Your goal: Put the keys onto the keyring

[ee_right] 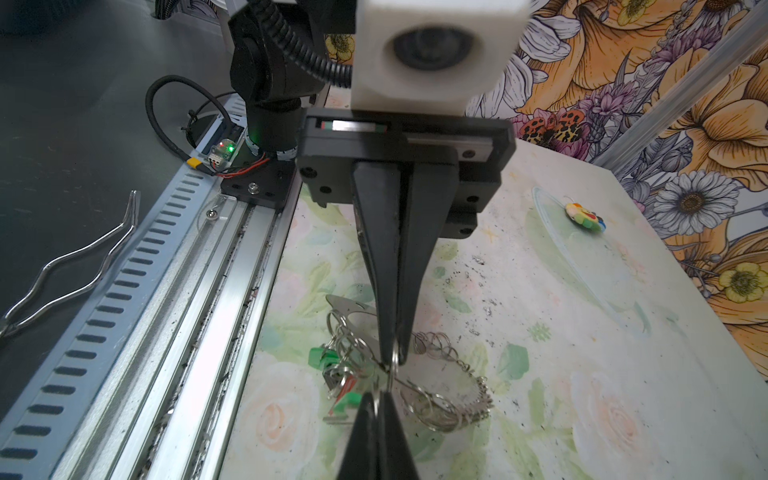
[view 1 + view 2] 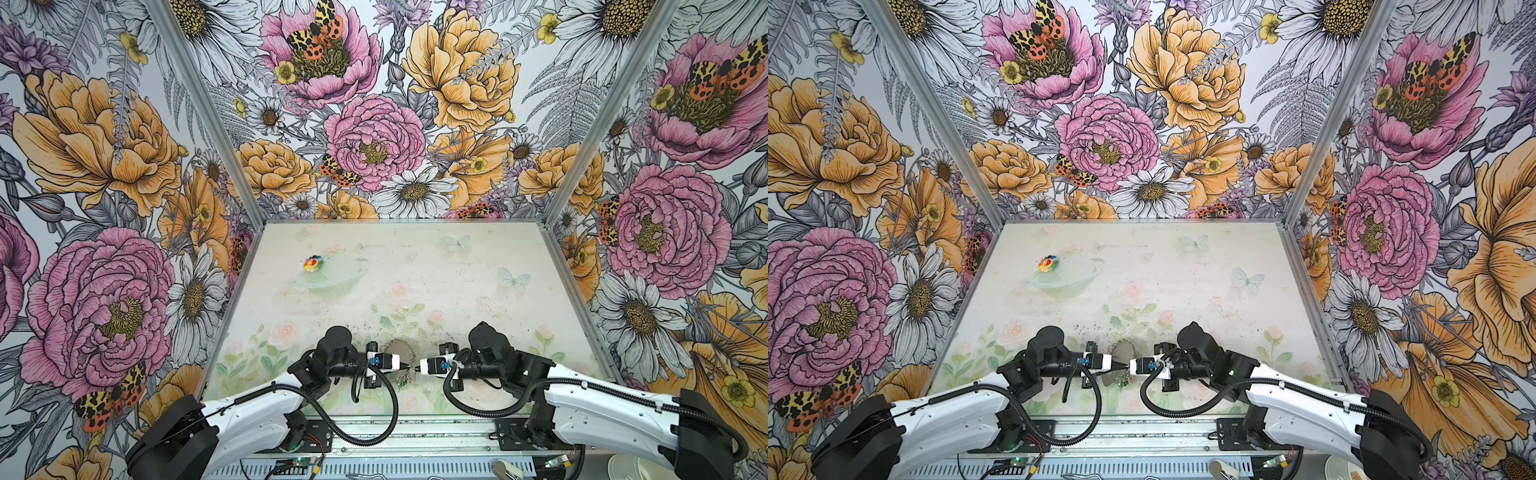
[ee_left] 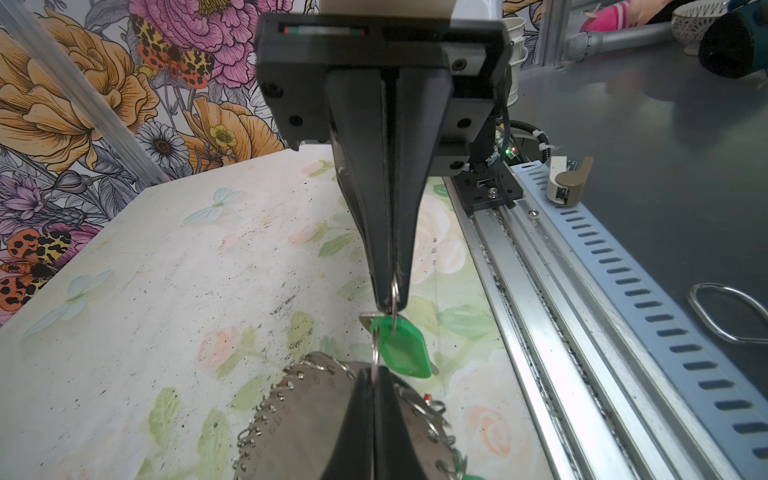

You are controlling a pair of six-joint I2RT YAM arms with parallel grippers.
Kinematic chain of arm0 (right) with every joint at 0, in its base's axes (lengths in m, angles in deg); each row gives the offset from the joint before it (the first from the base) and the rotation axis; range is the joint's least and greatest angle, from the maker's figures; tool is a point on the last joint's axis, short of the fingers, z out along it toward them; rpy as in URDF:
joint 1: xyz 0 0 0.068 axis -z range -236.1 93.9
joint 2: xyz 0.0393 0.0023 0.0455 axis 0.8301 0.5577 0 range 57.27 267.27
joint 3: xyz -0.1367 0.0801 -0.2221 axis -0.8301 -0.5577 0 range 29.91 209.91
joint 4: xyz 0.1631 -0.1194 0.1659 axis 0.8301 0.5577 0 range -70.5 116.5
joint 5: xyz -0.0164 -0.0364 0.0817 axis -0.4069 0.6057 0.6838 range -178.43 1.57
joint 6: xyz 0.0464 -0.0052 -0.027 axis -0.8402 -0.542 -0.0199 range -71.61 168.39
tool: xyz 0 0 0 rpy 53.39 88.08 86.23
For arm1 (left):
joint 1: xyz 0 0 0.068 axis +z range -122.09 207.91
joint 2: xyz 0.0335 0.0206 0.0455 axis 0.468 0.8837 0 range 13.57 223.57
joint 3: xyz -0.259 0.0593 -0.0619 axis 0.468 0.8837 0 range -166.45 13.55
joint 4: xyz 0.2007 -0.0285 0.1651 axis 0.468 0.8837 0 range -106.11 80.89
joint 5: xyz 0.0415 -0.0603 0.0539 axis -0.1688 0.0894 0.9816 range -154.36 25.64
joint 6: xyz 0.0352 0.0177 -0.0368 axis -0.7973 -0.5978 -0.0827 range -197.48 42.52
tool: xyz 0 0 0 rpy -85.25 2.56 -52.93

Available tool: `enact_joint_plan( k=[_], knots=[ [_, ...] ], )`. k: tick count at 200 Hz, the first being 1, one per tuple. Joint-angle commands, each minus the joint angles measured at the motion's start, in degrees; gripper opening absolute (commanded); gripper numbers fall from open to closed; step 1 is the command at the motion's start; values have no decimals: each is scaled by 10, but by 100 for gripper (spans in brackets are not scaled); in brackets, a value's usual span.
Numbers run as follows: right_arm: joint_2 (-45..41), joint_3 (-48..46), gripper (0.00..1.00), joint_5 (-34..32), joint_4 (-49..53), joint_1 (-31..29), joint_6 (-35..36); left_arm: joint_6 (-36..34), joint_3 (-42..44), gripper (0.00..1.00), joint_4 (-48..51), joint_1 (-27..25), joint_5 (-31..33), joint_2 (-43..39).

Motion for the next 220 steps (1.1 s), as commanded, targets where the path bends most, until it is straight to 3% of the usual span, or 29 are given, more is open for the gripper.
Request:
enact_joint_plan(
  k=[1, 220],
  knots=[
    [-25, 10, 0, -13, -18, 7, -7, -3, -17, 0, -7, -3, -17, 3],
    [8, 17, 0, 40, -10, 0, -4, 29, -22, 0, -18, 0, -6, 1]
  ],
)
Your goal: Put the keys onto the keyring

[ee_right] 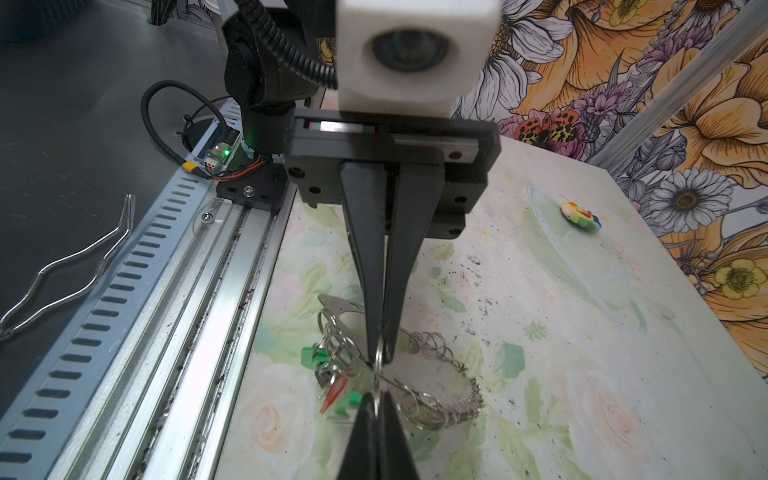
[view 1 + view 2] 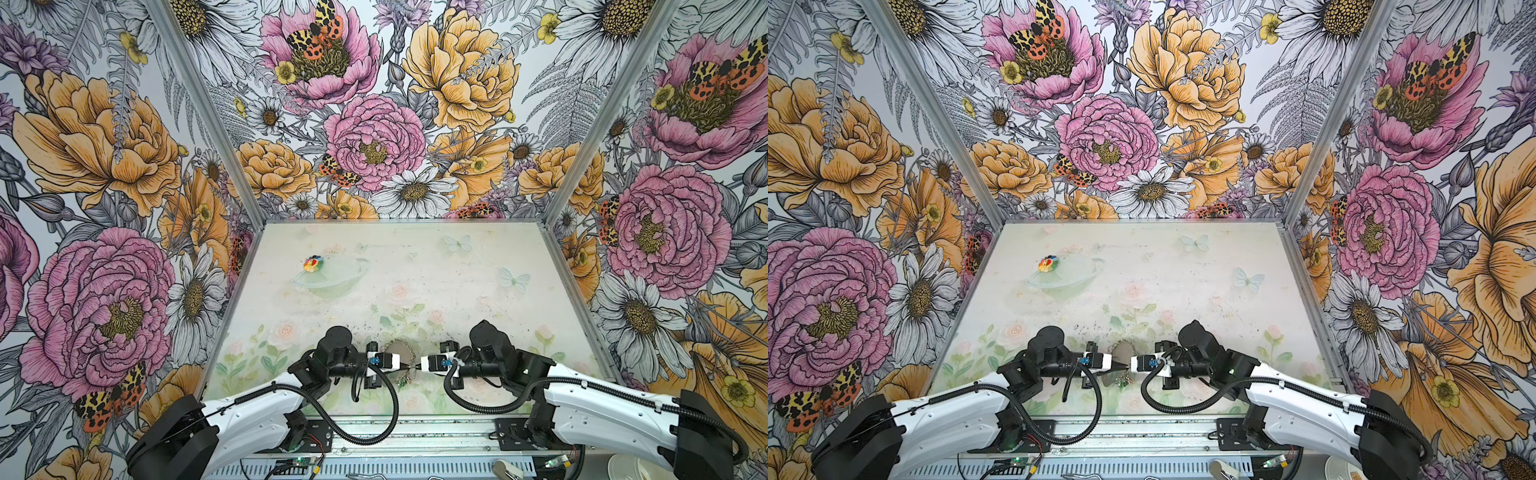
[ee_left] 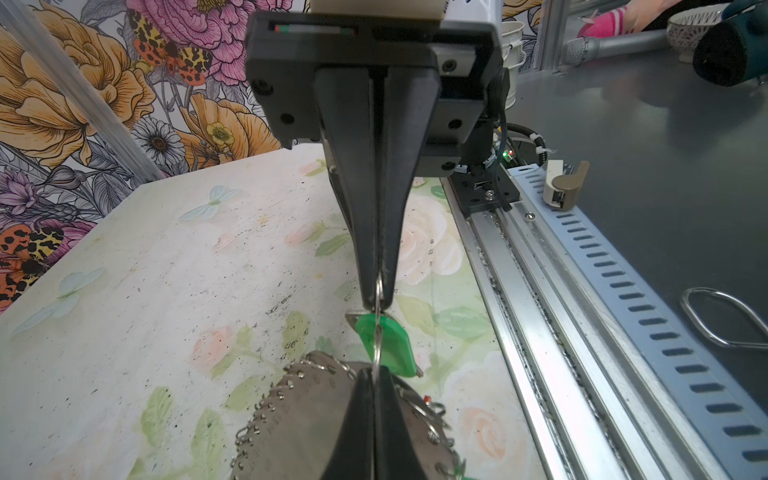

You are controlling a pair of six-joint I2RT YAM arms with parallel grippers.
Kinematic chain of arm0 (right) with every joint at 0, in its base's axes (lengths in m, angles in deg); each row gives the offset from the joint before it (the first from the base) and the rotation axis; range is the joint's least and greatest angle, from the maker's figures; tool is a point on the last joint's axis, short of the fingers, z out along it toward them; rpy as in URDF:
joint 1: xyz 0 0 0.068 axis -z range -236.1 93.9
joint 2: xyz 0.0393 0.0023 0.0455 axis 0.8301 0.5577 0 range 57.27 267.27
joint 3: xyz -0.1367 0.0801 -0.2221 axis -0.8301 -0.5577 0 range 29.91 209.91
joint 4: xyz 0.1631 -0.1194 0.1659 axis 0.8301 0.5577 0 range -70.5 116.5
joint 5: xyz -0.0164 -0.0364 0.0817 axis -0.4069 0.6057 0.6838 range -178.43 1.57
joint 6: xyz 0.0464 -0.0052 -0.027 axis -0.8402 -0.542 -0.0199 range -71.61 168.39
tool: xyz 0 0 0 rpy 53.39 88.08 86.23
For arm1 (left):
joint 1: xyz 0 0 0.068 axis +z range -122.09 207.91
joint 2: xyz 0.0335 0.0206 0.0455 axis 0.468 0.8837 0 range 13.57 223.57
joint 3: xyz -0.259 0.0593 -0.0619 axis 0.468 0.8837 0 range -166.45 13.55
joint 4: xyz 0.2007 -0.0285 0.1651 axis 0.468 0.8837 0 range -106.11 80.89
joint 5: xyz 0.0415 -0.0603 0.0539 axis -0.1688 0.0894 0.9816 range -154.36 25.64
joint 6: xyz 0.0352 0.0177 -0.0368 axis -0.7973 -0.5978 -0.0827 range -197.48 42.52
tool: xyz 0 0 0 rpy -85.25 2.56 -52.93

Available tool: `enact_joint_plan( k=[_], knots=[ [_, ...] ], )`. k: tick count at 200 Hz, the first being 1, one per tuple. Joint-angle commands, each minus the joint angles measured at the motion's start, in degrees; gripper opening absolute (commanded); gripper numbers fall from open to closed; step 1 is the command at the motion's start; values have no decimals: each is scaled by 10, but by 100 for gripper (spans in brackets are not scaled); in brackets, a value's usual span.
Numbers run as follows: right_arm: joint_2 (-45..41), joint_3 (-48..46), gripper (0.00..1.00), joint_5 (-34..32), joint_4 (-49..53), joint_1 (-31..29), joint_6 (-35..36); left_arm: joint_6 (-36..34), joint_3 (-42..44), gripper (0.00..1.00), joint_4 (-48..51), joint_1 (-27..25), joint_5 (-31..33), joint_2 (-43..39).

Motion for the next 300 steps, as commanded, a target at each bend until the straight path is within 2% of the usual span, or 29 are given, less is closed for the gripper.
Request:
enact_joint_plan(
  k=[1, 143, 263, 300],
  knots=[
    [4, 17, 0, 28, -6, -8, -2, 17, -22, 0, -19, 0, -4, 1],
    [24, 19, 0, 33, -33, -25, 2, 38, -41, 0, -6, 1, -8, 27],
    [38, 24, 0, -1, -58, -31, -1, 33, -54, 0, 7, -8, -26, 43],
    [31, 26, 0, -7, -43, -29, -4, 11, -53, 0, 24, -13, -31, 41]
  ],
)
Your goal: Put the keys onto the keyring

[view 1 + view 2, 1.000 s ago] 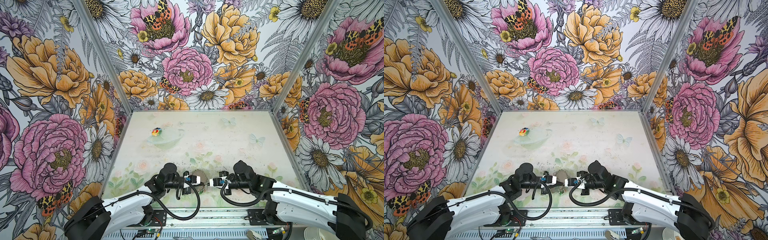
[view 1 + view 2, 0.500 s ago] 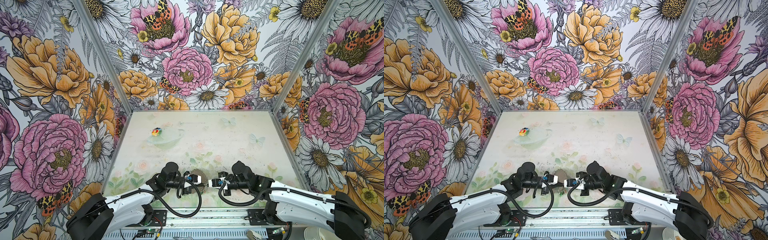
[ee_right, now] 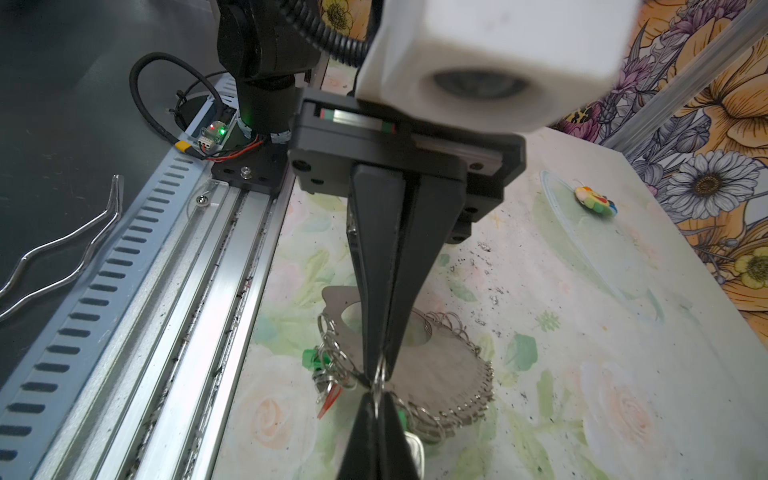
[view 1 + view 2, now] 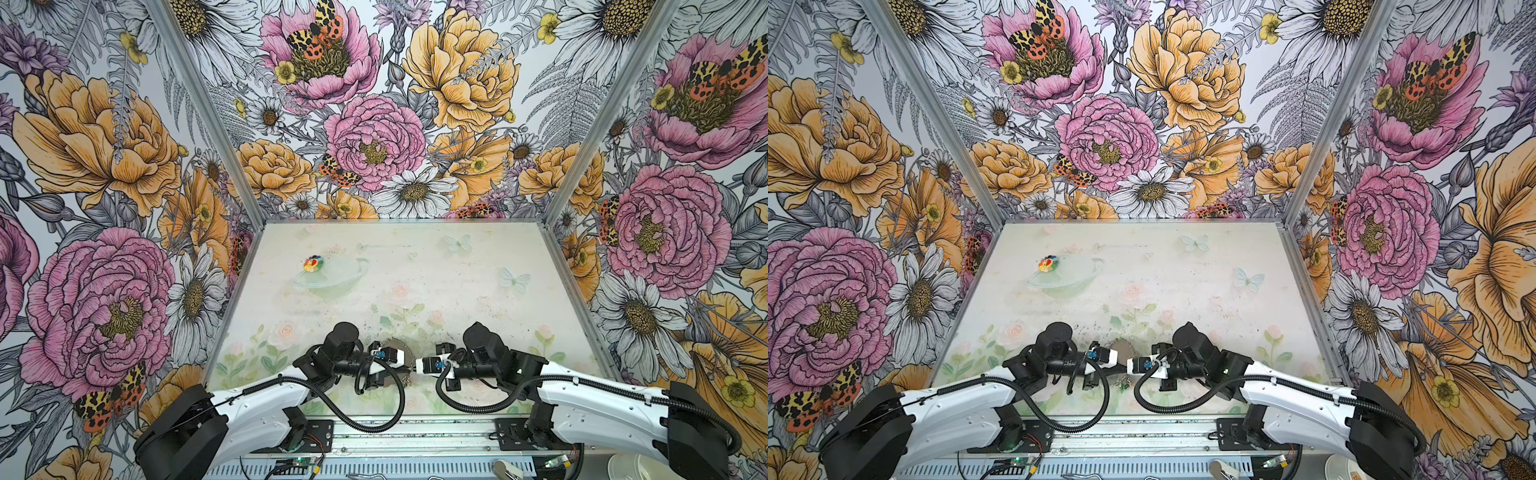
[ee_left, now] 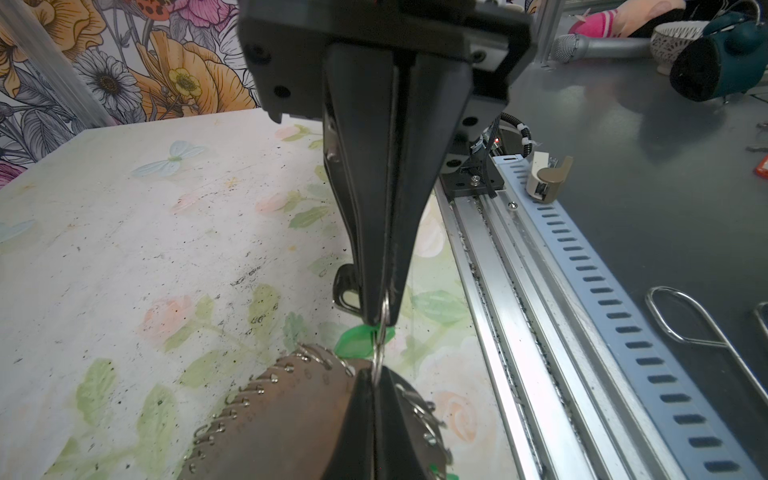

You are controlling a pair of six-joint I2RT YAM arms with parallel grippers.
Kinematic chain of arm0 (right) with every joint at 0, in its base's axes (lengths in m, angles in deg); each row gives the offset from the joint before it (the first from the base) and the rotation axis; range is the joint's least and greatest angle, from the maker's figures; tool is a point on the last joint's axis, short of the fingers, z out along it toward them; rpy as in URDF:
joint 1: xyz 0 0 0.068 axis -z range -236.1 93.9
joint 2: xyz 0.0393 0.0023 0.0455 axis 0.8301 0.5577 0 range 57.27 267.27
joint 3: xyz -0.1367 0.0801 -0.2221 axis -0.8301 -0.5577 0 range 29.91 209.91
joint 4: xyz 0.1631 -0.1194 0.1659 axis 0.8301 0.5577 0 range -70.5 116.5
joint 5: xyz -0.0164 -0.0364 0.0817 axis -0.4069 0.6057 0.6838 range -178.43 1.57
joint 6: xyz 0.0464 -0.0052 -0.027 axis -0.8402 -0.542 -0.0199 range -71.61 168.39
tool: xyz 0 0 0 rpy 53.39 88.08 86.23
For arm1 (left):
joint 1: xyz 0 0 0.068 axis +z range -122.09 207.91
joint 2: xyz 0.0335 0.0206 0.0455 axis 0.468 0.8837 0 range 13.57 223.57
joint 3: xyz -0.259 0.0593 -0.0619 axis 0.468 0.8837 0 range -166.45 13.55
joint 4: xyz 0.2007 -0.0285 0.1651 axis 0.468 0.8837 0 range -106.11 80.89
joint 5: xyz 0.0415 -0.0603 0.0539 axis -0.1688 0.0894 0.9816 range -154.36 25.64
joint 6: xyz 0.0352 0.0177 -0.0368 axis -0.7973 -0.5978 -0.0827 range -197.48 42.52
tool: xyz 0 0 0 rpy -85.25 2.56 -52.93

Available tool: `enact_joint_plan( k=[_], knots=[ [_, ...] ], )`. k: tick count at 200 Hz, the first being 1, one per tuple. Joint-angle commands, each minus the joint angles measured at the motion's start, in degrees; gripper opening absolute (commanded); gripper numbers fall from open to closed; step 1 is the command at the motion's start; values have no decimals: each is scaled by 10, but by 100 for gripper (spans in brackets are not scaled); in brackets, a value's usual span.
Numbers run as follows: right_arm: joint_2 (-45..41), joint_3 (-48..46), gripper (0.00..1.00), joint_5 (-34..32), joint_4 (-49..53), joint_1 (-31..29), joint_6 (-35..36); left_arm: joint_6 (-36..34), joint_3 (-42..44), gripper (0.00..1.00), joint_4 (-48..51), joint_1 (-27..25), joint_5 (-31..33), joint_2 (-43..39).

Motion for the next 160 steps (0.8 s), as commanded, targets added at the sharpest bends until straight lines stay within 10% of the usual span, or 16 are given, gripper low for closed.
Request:
enact_joint_plan(
  k=[1, 160],
  knots=[
    [-2, 26, 0, 18, -32, -11, -4, -12, -27, 0, -27, -11, -17, -1],
    [9, 44, 0, 65, 24, 50, 39, -82, -55, 0, 46, -51, -52, 7]
  ],
)
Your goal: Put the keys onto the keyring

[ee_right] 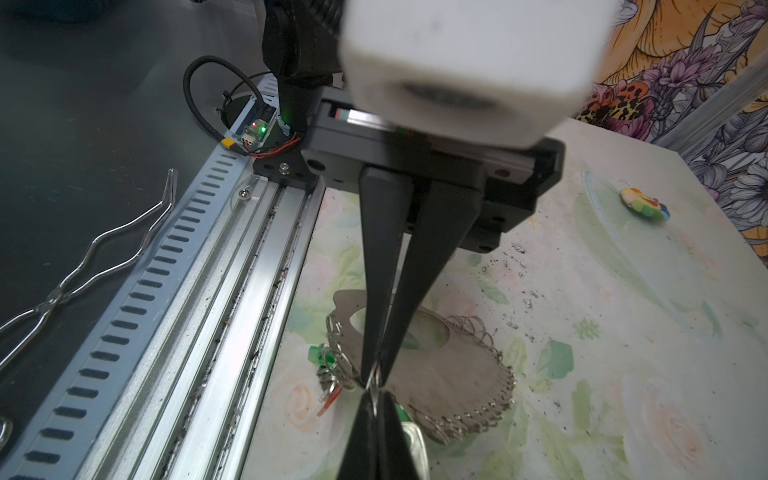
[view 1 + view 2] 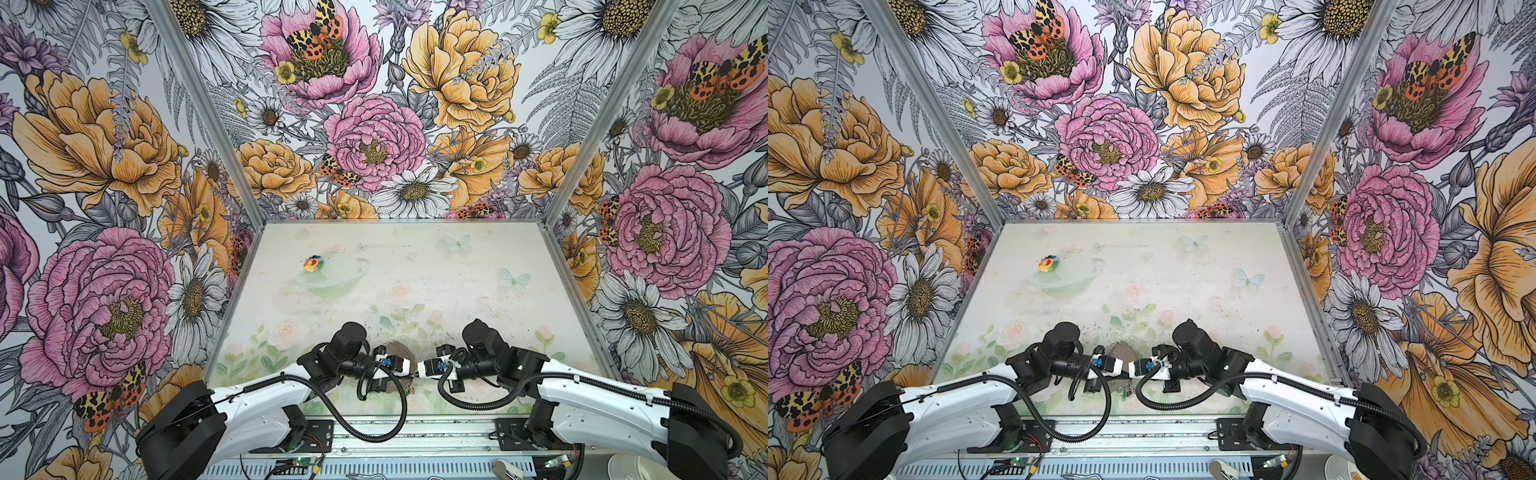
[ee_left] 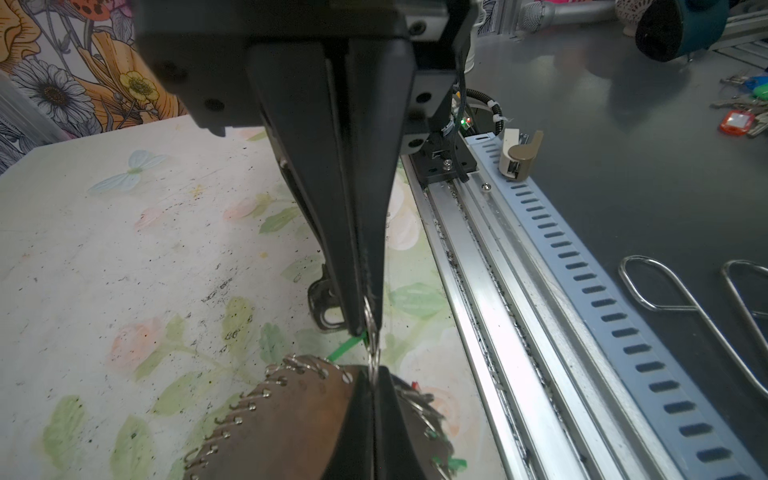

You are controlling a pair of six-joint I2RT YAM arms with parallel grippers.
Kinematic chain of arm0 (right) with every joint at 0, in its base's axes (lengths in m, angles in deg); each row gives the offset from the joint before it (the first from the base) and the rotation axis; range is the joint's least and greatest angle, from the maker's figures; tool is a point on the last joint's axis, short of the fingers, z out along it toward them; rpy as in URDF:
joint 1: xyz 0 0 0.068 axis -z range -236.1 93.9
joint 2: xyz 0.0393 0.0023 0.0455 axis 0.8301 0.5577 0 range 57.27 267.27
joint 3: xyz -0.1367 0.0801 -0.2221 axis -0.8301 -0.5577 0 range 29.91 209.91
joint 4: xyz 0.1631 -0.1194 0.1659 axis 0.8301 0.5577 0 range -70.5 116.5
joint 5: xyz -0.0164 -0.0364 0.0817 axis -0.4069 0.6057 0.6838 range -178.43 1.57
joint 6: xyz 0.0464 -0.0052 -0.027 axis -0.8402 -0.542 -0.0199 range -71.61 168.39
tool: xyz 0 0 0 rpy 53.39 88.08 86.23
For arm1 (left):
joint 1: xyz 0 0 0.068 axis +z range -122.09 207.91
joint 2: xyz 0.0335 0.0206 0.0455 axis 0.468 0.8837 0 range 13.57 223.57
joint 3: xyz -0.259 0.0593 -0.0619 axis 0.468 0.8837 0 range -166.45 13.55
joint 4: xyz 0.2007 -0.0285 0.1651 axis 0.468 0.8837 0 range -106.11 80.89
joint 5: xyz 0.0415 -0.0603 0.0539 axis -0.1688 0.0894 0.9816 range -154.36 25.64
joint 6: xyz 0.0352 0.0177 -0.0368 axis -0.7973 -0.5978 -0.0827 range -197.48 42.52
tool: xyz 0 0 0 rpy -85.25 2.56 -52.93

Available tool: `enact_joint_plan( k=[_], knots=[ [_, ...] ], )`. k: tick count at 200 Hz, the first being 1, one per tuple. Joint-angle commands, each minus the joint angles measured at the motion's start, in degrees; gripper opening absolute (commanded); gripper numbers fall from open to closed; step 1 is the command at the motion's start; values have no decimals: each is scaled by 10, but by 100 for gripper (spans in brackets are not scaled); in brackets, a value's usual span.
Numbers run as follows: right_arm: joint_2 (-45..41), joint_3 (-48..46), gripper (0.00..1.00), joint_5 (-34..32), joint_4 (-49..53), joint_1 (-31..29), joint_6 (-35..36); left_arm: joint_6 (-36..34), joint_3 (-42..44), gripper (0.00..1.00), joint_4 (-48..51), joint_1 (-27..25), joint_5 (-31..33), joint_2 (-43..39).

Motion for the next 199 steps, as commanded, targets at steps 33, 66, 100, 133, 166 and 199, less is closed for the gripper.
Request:
enact_joint_plan(
  k=[33, 66, 100, 133, 166, 199],
  knots=[
    [17, 33, 0, -2, -21, 16, 19, -24, -21, 0, -19, -18, -50, -4],
    [15, 34, 0, -12, -18, 19, 23, -29, -23, 0, -17, -18, -48, 5],
    [26, 33, 0, -27, -18, 25, 30, -45, -25, 0, -8, -19, -33, 15],
    [27, 31, 0, -23, -16, 27, 30, -52, -24, 0, -4, -19, -29, 18],
    [30, 31, 0, -29, -9, 29, 39, -67, -22, 0, 6, -19, -38, 15],
    [36, 36, 0, -22, 0, 36, 42, -76, -23, 0, 13, -19, -43, 18]
  ],
)
